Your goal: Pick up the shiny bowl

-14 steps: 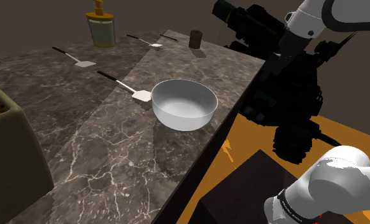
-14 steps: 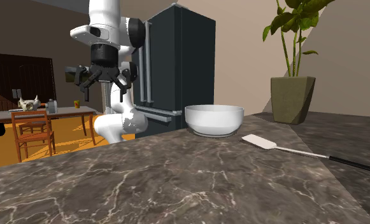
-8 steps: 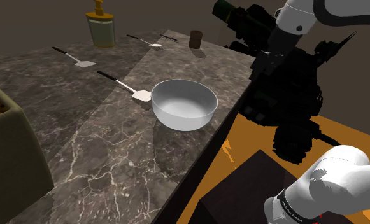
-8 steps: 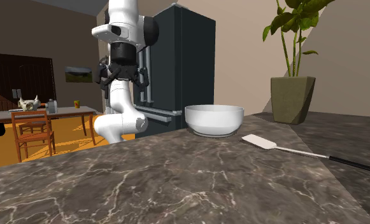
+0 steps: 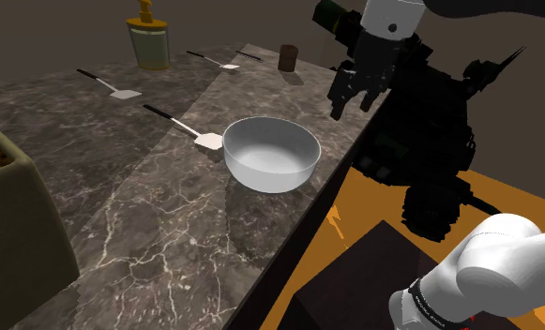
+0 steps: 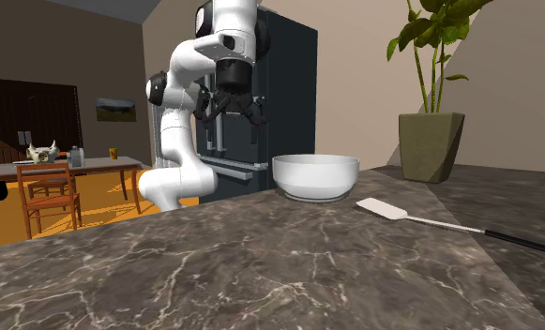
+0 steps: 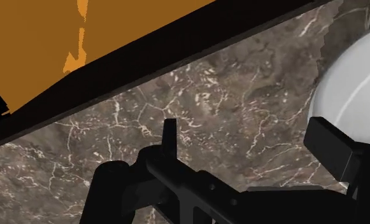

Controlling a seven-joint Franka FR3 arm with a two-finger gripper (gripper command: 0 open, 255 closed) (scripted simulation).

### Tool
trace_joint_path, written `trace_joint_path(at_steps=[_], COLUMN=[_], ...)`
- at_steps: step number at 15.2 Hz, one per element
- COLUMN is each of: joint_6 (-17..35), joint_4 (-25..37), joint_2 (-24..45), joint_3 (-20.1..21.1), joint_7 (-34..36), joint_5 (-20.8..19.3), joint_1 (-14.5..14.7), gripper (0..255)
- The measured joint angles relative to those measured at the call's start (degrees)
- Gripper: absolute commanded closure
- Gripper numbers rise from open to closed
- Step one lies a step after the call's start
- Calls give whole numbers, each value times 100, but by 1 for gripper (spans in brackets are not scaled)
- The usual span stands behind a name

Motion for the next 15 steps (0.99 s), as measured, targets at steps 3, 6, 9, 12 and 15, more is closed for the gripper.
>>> trace_joint_path(at_steps=[3, 6, 9, 12, 15], joint_6=[-129, -284, -295, -99, 126], joint_4=[444, 993, 1159, 928, 662], joint_2=[461, 1002, 1213, 1184, 1144], joint_3=[343, 708, 840, 857, 861], joint_7=[507, 1054, 1269, 1290, 1285], joint_5=[87, 125, 132, 150, 166], joint_1=[20, 47, 62, 73, 81], gripper=[0, 0, 0, 0, 0])
